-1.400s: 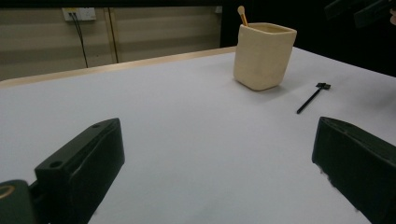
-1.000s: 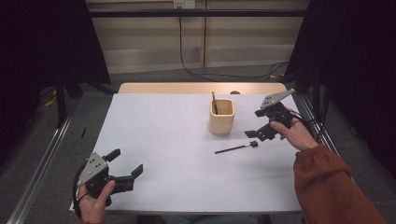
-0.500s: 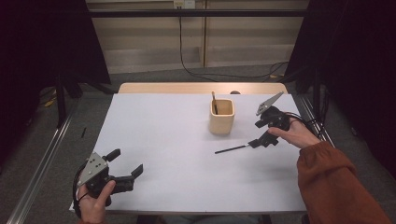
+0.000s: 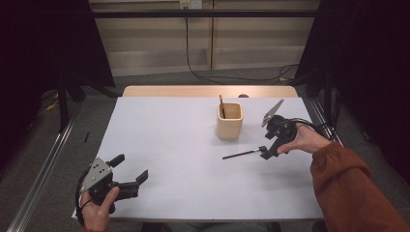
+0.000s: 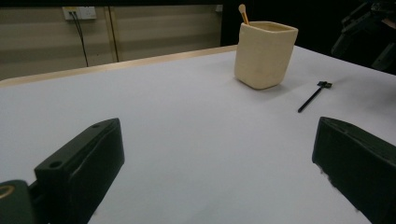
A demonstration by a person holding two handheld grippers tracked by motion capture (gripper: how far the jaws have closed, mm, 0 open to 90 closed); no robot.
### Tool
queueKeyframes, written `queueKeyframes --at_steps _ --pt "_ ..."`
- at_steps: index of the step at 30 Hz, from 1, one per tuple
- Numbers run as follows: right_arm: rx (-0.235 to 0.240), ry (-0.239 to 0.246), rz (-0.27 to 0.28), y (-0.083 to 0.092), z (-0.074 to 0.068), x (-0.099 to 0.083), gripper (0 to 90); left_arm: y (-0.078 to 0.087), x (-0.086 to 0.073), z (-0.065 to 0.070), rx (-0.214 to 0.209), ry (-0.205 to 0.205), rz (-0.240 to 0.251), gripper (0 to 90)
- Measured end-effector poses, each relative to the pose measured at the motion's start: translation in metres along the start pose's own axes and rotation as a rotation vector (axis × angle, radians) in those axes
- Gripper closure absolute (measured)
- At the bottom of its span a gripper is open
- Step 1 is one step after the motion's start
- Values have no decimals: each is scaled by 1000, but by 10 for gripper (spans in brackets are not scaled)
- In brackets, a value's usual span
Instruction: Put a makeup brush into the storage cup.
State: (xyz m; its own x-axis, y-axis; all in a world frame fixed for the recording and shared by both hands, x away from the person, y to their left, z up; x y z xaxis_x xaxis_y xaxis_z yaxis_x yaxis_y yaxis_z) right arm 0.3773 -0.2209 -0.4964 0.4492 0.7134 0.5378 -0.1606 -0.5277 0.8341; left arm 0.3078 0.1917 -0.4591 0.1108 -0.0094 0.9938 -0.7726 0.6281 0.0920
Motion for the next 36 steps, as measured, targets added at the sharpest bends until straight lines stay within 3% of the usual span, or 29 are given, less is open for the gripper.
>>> queueKeyframes --at_steps 3,6,13,14,16,18,22,29,31,36 --pt "22 1 -20 -3 -1 -1 126 -1 -1 0 -3 -4 -6 22" --pt "48 34 0 -5 -2 2 208 -1 -1 1 -6 -7 -7 22" --pt "69 62 -55 -19 0 1 296 -2 -1 1 -8 -4 -9 22" --pt "78 84 -60 -21 1 3 375 -1 -2 1 -9 -7 -11 22" --pt "89 94 -55 -22 1 6 429 -2 -1 1 -9 -6 -9 22" --pt "88 102 -61 -23 3 7 438 -2 -1 1 -11 -6 -8 22" --pt "80 102 -125 -31 10 5 489 -2 -2 2 -17 -9 -11 22" --pt "64 128 -159 -40 14 5 554 -2 -3 2 -19 -7 -15 22" --pt "71 163 -166 -46 15 7 584 -2 -3 2 -20 -7 -16 22" --pt "68 156 -194 -50 17 3 609 -2 -3 2 -21 -7 -14 21"
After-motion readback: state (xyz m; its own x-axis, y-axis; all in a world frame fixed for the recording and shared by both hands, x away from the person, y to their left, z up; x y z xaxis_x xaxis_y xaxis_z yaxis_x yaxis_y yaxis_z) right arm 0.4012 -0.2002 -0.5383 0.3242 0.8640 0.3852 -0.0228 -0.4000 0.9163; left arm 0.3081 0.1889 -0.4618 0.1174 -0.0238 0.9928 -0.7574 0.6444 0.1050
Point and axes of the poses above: each handheld gripper's, and its own axes: y roughly backward along the jaws, x roughly out of its top, z roughly to its right, the point moved 10 cm from there along -y, roughly forward along the jaws, and after that the axes turned 12 degrees about z, right-handed, at the moved point
